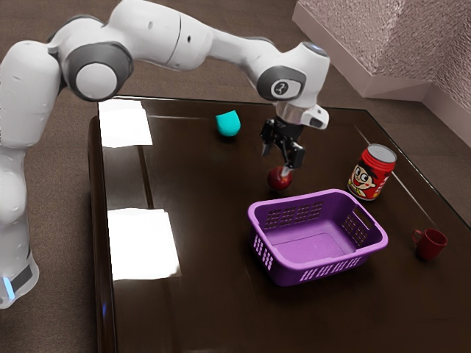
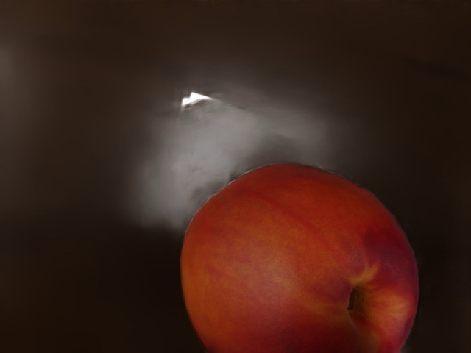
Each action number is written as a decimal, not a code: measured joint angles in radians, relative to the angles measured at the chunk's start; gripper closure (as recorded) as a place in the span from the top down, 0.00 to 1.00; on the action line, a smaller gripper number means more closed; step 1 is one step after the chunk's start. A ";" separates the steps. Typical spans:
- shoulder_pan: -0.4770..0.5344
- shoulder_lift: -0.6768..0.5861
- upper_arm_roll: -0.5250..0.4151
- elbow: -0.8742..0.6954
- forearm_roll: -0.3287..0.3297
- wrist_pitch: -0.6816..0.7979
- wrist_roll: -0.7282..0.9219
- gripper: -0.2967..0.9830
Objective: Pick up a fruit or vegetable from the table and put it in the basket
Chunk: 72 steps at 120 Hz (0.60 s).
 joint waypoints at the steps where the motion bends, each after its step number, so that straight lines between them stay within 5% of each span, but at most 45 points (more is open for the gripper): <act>1: 0.000 0.003 0.001 0.002 0.000 0.000 0.000 0.77; 62: -0.034 0.114 0.009 0.055 -0.006 0.022 -0.016 0.76; 72: -0.034 0.119 0.011 0.058 -0.006 0.023 -0.022 0.65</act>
